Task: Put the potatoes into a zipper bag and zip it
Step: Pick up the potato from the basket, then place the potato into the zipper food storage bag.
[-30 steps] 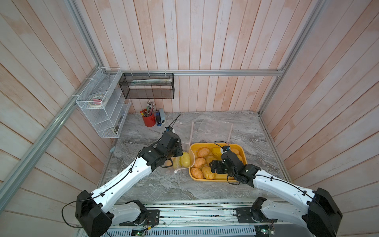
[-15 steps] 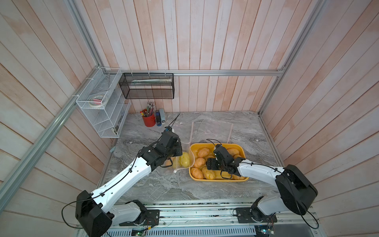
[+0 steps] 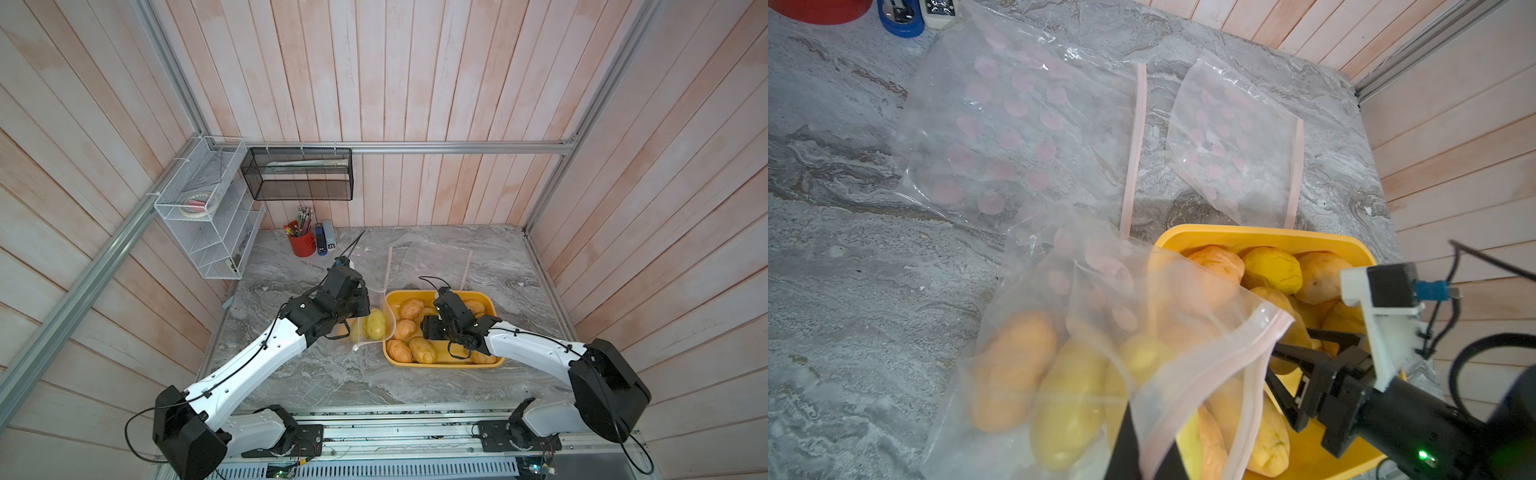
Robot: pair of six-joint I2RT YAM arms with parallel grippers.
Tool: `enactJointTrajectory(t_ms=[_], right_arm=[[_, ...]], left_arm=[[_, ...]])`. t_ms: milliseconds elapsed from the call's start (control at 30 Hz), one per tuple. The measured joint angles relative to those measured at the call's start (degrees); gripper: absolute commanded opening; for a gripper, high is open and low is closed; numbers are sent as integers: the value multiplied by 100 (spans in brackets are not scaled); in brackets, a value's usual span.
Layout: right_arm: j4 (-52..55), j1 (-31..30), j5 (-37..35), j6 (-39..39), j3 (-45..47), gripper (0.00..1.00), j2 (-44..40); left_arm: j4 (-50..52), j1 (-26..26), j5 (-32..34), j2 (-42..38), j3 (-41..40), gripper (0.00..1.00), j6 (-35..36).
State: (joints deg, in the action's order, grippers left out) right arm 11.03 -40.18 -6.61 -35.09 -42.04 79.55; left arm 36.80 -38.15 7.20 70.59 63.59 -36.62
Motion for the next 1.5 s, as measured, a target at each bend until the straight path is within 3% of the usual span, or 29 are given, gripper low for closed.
enactJointTrajectory(t_ms=[333,600,733,900,1267,1500], right_arm=[[455,-140,4,-179,4,28,-1340],[782,-1294,-153,-398,-549,26,-1908],[739,-1884,-232,-435,-1034,25,-1698],[629,-2138,-221,-428,-1471,24,-990],[466,-2170,-142,-361,-2310,20,463],[382,-1871,-197,-361,-2551,17,894]], left_arm=[[-35,0,-101,-44,-42,0,0],[-39,0,-103,-44,-44,0,0],[-37,0,-103,-44,-44,0,2],[-37,0,-103,-44,-44,0,2],[-44,2,-210,-55,-44,0,28],[-184,33,-431,-208,-90,0,105]])
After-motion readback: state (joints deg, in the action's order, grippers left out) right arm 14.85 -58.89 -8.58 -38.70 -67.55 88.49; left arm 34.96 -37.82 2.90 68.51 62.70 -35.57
